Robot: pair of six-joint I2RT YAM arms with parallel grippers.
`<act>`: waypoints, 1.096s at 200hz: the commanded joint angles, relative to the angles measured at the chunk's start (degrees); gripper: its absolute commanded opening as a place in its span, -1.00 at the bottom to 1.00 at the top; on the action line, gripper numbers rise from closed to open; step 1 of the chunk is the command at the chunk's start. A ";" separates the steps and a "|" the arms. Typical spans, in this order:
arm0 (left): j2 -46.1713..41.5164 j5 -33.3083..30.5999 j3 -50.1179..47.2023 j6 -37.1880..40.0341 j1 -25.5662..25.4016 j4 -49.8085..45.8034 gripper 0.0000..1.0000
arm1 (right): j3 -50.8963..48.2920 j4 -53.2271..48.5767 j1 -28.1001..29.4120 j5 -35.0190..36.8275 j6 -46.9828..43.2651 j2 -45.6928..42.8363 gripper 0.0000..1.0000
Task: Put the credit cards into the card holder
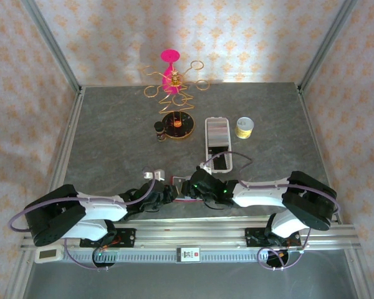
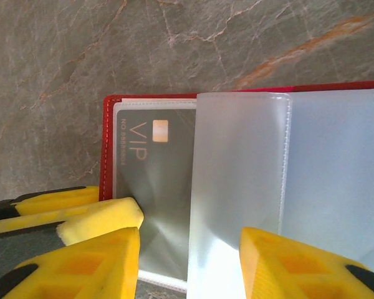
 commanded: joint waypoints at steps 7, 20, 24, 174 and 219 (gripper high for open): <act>-2.08 -1.74 -4.70 -3.14 -0.61 2.02 -0.35 | 0.51 4.17 0.32 -0.88 0.98 1.50 -0.09; -3.27 -2.44 -6.01 -3.77 -0.64 2.90 -0.25 | 0.48 5.67 0.32 -1.36 1.32 2.00 -0.09; -3.63 -2.75 -6.14 -3.86 -0.60 2.80 -0.23 | 0.38 6.13 0.32 -1.48 1.41 2.07 -0.10; -40.63 -22.25 -8.80 -11.03 -0.67 -31.42 0.26 | 2.83 18.86 0.32 -6.16 3.27 8.98 -0.13; -44.50 -25.73 -6.38 -11.37 -0.60 -38.06 0.24 | 6.95 24.57 0.31 -8.76 2.70 12.57 -0.12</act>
